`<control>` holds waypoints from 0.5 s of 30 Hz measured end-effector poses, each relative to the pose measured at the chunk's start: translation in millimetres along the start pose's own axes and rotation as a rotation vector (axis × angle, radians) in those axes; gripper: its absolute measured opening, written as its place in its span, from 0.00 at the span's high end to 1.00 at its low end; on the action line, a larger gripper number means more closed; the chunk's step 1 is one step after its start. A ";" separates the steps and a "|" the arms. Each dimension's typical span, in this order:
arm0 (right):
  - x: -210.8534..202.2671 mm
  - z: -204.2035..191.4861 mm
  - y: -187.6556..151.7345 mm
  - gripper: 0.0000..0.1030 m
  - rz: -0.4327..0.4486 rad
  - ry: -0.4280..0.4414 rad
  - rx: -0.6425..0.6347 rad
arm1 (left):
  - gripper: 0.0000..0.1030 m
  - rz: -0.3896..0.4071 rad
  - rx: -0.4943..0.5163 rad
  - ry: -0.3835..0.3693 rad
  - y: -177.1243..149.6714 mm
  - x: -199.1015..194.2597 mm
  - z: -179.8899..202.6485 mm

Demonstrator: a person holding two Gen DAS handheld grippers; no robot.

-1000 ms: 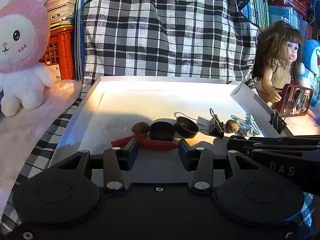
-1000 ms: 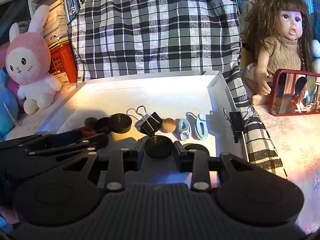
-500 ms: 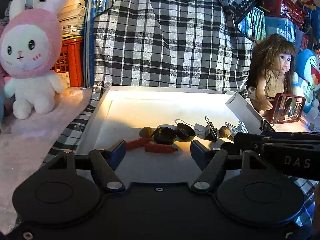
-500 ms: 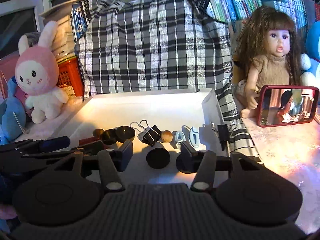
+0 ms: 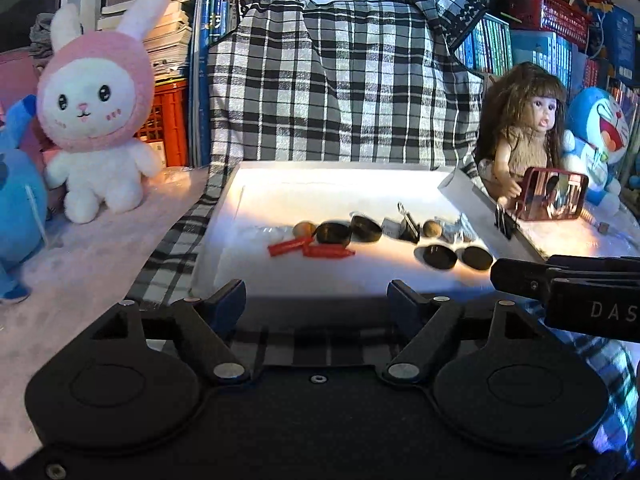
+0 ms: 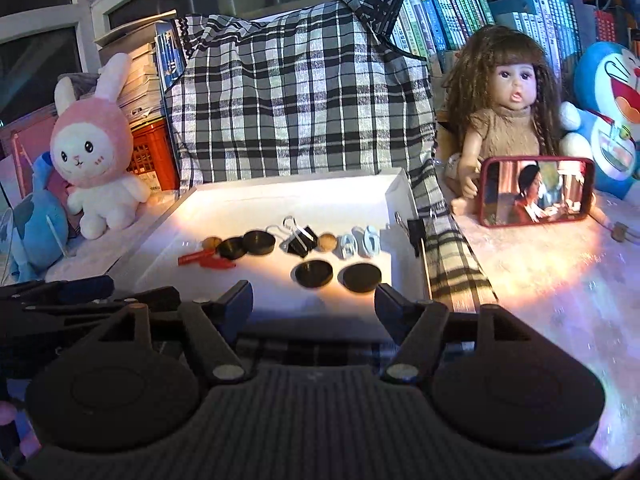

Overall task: Organize rigid objects
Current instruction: 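Withdraw both tools from the white box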

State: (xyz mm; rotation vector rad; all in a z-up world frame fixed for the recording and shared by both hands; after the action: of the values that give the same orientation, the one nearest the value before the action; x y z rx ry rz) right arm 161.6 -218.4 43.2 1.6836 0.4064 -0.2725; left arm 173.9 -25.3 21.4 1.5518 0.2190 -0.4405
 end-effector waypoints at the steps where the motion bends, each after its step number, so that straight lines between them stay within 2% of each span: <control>1: -1.9 -0.3 -3.0 0.23 -0.005 -0.001 -0.003 | 0.25 -0.002 0.005 0.001 -2.7 -3.6 0.2; 8: -13.0 -3.1 -24.2 0.21 -0.030 -0.036 -0.045 | 0.25 -0.020 0.029 -0.001 -21.6 -18.9 2.6; 15: -13.7 -3.0 -36.0 0.19 -0.053 -0.050 -0.058 | 0.25 -0.047 0.033 0.003 -35.4 -18.1 3.6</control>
State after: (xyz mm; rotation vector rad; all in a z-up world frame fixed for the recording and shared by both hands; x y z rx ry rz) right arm 134.1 -212.8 16.7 1.6075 0.4183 -0.3382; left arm 142.7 -25.1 -3.5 1.5823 0.2522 -0.4809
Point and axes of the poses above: each gripper's, at about its wrist camera, not at the fingertips, and x roughly the way its jaws point, z to its right, y to its top, the point moved 2 cm from there along x, roughly the way its jaws point, and after that the axes turned 10 degrees about z, right-handed, at the moved point
